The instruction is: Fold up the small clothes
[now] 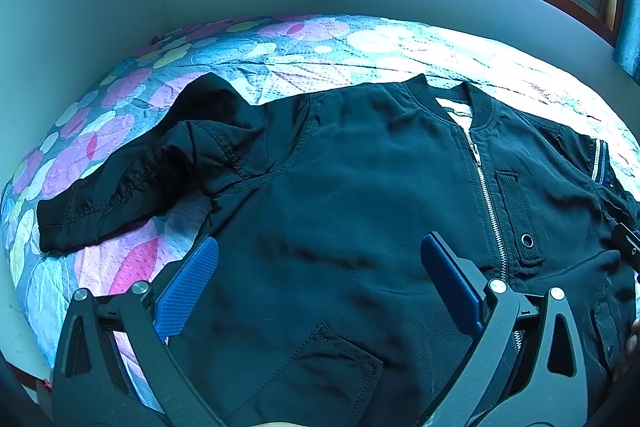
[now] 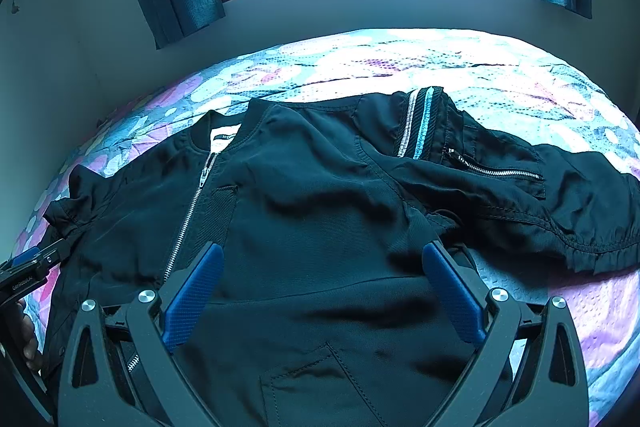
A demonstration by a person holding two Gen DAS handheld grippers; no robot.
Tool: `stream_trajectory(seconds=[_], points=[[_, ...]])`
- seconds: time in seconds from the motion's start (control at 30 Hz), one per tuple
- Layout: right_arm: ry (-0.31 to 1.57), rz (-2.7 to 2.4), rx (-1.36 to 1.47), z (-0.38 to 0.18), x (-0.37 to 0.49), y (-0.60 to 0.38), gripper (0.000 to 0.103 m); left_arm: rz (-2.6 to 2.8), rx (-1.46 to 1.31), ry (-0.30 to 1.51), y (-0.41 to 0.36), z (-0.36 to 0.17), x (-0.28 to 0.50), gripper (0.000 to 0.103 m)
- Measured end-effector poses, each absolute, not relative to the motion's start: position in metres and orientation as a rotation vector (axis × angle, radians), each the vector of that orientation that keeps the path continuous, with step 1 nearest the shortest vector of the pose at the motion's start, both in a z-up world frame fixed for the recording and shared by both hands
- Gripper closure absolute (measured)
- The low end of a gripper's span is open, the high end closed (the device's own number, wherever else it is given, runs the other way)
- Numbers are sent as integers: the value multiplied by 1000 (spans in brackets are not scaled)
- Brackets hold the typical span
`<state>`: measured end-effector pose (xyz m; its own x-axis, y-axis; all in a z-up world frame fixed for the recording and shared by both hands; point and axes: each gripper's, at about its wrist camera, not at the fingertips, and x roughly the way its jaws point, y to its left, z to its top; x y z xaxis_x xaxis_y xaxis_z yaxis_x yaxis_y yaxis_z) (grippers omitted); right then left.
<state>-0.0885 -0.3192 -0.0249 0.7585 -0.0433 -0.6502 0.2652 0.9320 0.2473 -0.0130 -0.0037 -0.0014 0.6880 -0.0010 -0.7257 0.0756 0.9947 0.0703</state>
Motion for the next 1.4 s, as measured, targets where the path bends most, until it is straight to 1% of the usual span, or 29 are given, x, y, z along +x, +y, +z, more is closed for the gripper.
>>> stream_trajectory(seconds=[0.63, 0.73, 0.83, 0.9, 1.03, 1.13, 1.3, 1.33, 1.4], points=[[701, -166, 342, -25, -86, -320, 4, -44, 98, 809, -4, -1, -13, 2], [623, -177, 361, -14, -97, -323, 4, -45, 98, 796, -3, 2, -15, 2], [455, -157, 403, 8, -120, -334, 4, -33, 80, 756, 2, 9, -17, 2], [386, -144, 465, 16, -136, -353, 4, -35, 70, 745, 5, 11, -16, 2], [453, -183, 524, 19, -150, -413, 4, -58, 37, 790, 14, 9, -9, 2], [449, -290, 642, 9, -183, -484, 5, -51, 33, 805, 19, 5, -6, 2], [413, -502, 916, -27, -260, -603, 6, -49, 40, 834, 20, -3, 0, 2], [414, -543, 952, -35, -272, -620, 7, -50, 38, 841, 20, -5, 1, 2], [437, -613, 1032, -54, -291, -649, 18, -50, 45, 854, 18, -10, 2, 2]])
